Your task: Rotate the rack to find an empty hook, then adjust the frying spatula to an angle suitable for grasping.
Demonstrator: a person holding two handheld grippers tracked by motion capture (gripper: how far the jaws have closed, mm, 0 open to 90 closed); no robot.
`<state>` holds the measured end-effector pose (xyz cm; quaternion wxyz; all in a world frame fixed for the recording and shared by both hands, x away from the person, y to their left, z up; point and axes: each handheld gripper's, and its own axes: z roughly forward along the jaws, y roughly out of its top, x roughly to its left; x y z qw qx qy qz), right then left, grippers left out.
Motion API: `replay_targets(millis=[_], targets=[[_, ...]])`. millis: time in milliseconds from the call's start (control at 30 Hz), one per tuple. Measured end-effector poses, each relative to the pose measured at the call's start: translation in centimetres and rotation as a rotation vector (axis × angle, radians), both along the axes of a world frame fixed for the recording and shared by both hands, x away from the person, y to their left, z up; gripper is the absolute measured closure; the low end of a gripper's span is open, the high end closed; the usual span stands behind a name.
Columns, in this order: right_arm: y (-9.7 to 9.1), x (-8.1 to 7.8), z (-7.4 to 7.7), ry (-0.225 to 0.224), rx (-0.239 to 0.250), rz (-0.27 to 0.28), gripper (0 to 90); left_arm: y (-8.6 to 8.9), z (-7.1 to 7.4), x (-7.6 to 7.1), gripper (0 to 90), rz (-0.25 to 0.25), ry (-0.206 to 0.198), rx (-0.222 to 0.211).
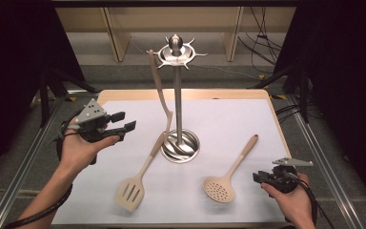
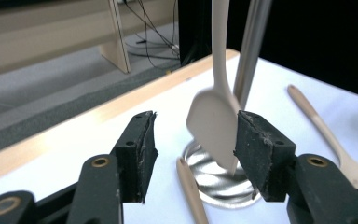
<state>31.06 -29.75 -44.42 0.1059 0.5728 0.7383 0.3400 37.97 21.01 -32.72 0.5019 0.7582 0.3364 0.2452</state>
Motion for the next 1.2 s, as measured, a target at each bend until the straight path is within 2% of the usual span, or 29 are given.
replay_targets(millis=[67, 100, 167, 200, 233, 267, 300, 333, 367, 400, 433, 467, 500, 533, 567, 600, 633, 667, 700, 733, 767, 867, 900, 933, 1000, 1033, 1100, 1167, 1200], targets=[[0.0, 0.0, 0.0, -0.006, -0.003, 0.002, 69.8, 0.0, -0.7, -0.2, 46.6, -0.001, 0.013, 0.011], [-0.2, 0.1, -0.2, -0.030, -0.009, 0.016, 69.7, 0.1, -1.0, -0.4, 46.5, 0.000, 0.021, 0.007], [-0.2, 0.1, -0.2, -0.027, -0.006, 0.011, 69.6, 0.2, -1.4, -0.5, 46.5, 0.005, 0.023, 0.018], [-0.3, 0.2, -0.3, -0.048, -0.016, 0.026, 69.5, 0.3, -1.5, -0.5, 46.5, 0.008, 0.022, 0.019], [-0.2, 0.2, -0.2, -0.032, -0.010, 0.014, 69.5, 0.4, -1.7, -0.6, 46.5, 0.008, 0.023, 0.020], [-0.2, 0.2, -0.2, -0.038, -0.012, 0.011, 69.4, 0.4, -1.7, -0.6, 46.5, 0.008, 0.023, 0.019], [-0.1, 0.1, -0.1, -0.017, 0.000, -0.007, 69.4, 0.4, -1.8, -0.6, 46.5, 0.013, 0.029, 0.012], [-0.3, 0.3, -0.1, -0.019, -0.006, 0.018, 69.4, 0.4, -1.9, -0.6, 46.4, 0.013, 0.027, 0.014], [-0.4, 0.5, -0.2, -0.049, -0.030, 0.032, 69.4, 0.4, -2.0, -0.7, 46.3, 0.016, 0.034, 0.012], [-0.4, 0.6, -0.2, -0.052, -0.032, 0.034, 69.3, 0.5, -2.1, -0.8, 46.2, 0.021, 0.038, 0.010], [-0.1, 0.6, -0.2, -0.046, 0.005, 0.003, 69.3, 0.5, -2.1, -0.8, 46.1, 0.020, 0.036, 0.015], [-0.3, 0.8, -0.1, -0.035, -0.017, 0.021, 69.3, 0.5, -2.2, -0.8, 46.0, 0.017, 0.035, 0.013], [-0.3, 1.0, -0.1, -0.062, -0.029, 0.038, 69.3, 0.5, -2.3, -0.9, 46.0, 0.022, 0.038, 0.013], [-0.2, 1.1, -0.1, -0.061, -0.036, 0.044, 69.3, 0.5, -2.3, -0.9, 45.9, 0.023, 0.037, 0.023], [-0.1, 1.1, 0.0, -0.052, -0.020, 0.035, 69.3, 0.6, -2.4, -0.9, 45.9, 0.028, 0.033, 0.035], [0.0, 1.3, -0.1, -0.058, -0.029, 0.046, 69.3, 0.6, -2.4, -1.0, 45.9, 0.030, 0.038, 0.037], [0.2, 1.3, 0.0, -0.040, -0.021, 0.028, 69.3, 0.6, -2.5, -1.1, 45.9, 0.030, 0.041, 0.032], [0.3, 1.5, 0.0, -0.049, -0.016, 0.039, 69.3, 0.6, -2.6, -1.2, 45.8, 0.031, 0.046, 0.032], [0.4, 1.4, 0.1, -0.035, -0.025, 0.026, 69.3, 0.6, -2.7, -1.2, 45.7, 0.028, 0.050, 0.031], [0.4, 1.5, 0.1, -0.039, -0.027, 0.045, 69.3, 0.6, -2.7, -1.3, 45.6, 0.024, 0.050, 0.042], [0.5, 1.7, 0.0, -0.041, -0.022, 0.047, 69.3, 0.6, -2.9, -1.4, 45.6, 0.031, 0.061, 0.028], [0.6, 1.6, 0.1, -0.028, -0.014, 0.042, 69.3, 0.7, -3.2, -1.3, 45.6, 0.032, 0.069, 0.033], [0.4, 1.7, 0.0, -0.058, -0.030, 0.052, 69.4, 0.6, -3.3, -1.3, 45.7, 0.031, 0.076, 0.023], [0.4, 1.7, 0.0, -0.058, -0.030, 0.052, 69.4, 0.7, -3.3, -1.2, 45.7, 0.031, 0.071, 0.045], [0.3, 1.8, -0.1, -0.071, -0.012, 0.058, 69.4, 0.6, -3.4, -1.1, 45.8, 0.028, 0.079, 0.051], [0.3, 1.8, 0.1, -0.057, -0.015, 0.049, 69.4, 0.5, -3.5, -1.2, 45.8, 0.027, 0.090, 0.037], [0.3, 1.9, 0.2, -0.067, -0.030, 0.053, 69.4, 0.4, -3.7, -1.1, 45.8, 0.019, 0.085, 0.060], [0.3, 1.8, 0.2, -0.066, -0.030, 0.063, 69.4, 0.1, -3.9, -1.3, 46.0, 0.023, 0.119, 0.060], [0.3, 1.8, 0.2, -0.067, -0.030, 0.063, 69.4, 0.1, -4.0, -1.2, 46.4, 0.009, 0.117, 0.072]])
